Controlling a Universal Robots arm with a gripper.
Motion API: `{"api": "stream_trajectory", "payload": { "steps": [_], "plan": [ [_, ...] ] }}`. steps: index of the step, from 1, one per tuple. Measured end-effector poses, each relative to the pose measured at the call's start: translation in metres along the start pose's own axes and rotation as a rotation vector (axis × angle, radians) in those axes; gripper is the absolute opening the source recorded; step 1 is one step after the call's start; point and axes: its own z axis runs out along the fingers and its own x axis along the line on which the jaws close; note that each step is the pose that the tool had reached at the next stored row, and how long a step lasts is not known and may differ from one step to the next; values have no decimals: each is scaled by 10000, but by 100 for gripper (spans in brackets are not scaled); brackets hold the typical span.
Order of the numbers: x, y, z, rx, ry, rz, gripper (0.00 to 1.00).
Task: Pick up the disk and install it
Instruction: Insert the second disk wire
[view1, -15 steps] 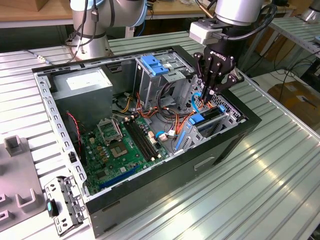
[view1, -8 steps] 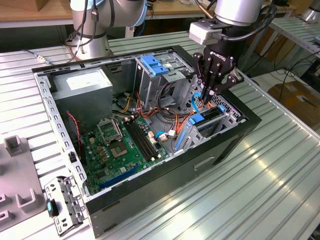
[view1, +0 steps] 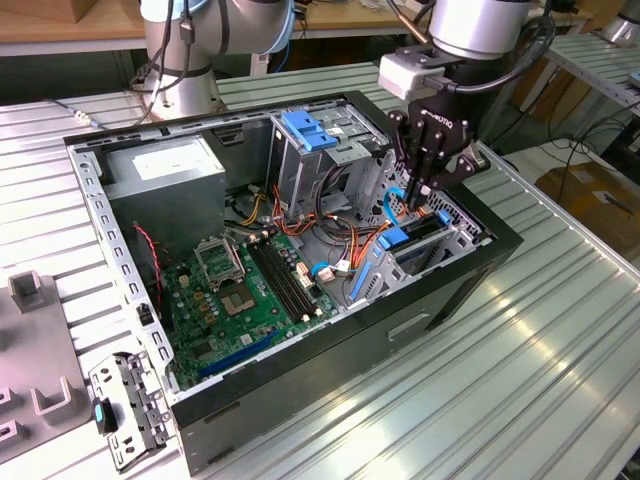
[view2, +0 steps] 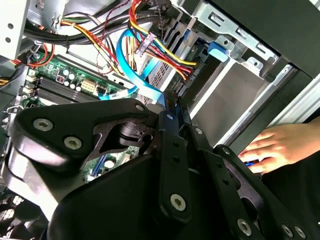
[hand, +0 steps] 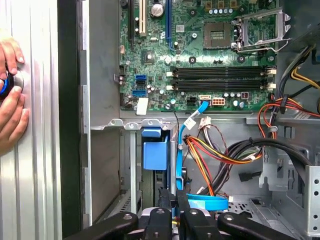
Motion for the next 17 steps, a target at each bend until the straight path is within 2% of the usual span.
{"api": "stream_trajectory", "payload": {
  "steps": [3, 8, 9, 11, 12, 13, 16, 17],
  "plan": [
    [3, 0, 21, 106, 1, -2, 16],
    [56, 9, 62, 261, -22, -1, 16],
    [68, 12, 68, 288, -36, -1, 16],
    [92, 30, 81, 333, -106, -5, 16],
    [104, 39, 86, 354, -211, -7, 16],
    [124, 43, 91, 363, -399, -3, 16],
    [172, 54, 101, 367, -774, 12, 16],
    [205, 57, 110, 371, -922, 18, 16]
  ]
}}
